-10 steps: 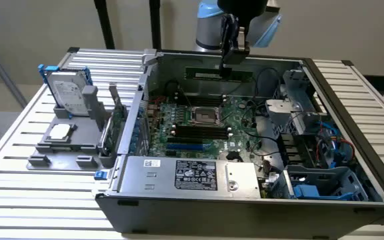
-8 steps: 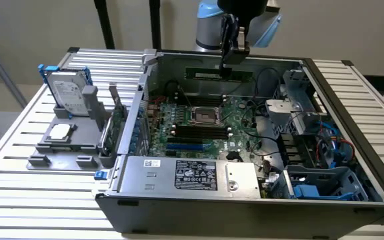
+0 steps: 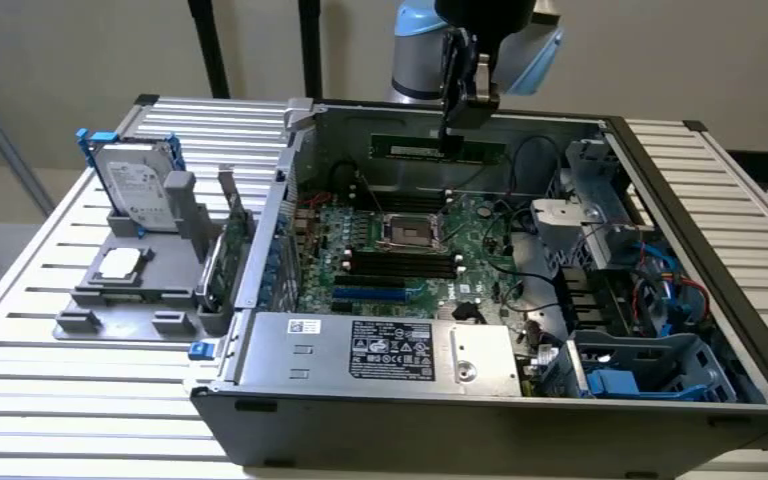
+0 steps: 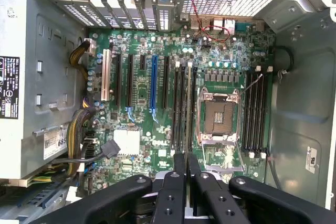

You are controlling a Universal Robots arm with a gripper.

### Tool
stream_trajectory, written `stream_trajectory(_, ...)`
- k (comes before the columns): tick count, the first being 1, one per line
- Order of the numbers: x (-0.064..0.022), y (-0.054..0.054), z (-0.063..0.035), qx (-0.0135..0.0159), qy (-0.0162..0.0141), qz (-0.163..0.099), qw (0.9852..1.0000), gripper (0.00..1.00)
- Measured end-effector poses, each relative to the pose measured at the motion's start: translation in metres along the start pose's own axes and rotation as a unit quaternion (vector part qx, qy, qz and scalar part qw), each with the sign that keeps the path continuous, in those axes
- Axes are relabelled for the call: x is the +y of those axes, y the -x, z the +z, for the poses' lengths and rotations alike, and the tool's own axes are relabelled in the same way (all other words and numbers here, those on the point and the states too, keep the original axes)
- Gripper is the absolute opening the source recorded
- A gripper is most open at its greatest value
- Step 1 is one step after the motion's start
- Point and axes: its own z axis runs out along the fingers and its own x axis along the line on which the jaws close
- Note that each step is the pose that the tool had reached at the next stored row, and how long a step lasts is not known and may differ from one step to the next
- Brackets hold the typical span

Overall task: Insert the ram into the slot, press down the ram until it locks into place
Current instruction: 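Insert the ram into the slot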

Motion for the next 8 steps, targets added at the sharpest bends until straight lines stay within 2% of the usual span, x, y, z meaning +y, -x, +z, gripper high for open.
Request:
stream_trajectory(5,0.0001,-0.0001,0.0005,0.0002,-0.0001,0.000,1.0000,0.13)
stream_trajectory(8,0.0027,0.0000,0.0059,0.0004,-0.0010,0.000,1.0000,0.13)
